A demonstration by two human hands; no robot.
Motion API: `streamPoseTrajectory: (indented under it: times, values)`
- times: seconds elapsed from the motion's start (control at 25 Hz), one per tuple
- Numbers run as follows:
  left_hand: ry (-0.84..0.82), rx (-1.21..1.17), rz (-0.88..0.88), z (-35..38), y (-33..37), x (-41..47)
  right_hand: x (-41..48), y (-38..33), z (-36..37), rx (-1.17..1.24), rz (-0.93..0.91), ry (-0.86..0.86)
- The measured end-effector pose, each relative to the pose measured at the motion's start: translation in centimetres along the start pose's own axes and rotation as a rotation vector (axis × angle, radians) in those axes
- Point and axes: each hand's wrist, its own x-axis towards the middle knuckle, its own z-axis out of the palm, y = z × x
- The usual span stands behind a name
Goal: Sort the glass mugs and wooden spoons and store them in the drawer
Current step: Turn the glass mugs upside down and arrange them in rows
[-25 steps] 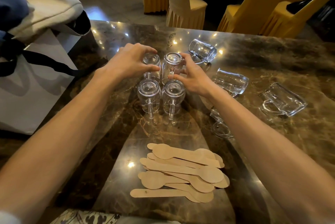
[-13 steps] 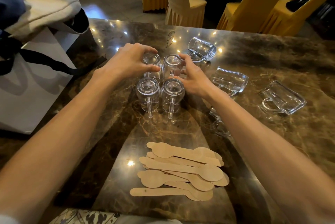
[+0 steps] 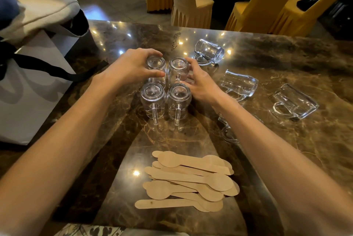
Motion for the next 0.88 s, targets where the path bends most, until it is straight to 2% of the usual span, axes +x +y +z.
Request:
streamPoseTrajectory:
  times: [0.28, 0.4, 0.6, 0.88]
  values:
    - [-0.002, 0.014, 0.059, -0.3, 0.1, 0.1, -0.4, -0.5, -0.9, 0.004, -0.009, 0.012]
    - [0.066, -0.01, 0.092, -0.4, 1.0, 0.2, -0.9, -0.5, -2.1, -0.03, -0.03, 0.048]
    - [0.121, 0.037, 0.209, -0.7, 3.7, 2.0, -1.9, -0.2, -4.1, -0.156, -0.091, 0.231]
    - [-0.03, 0.229, 0.346, 1.9, 8.6, 7.2, -4.8, 3.5, -7.8, -0.216, -0.009, 0.454]
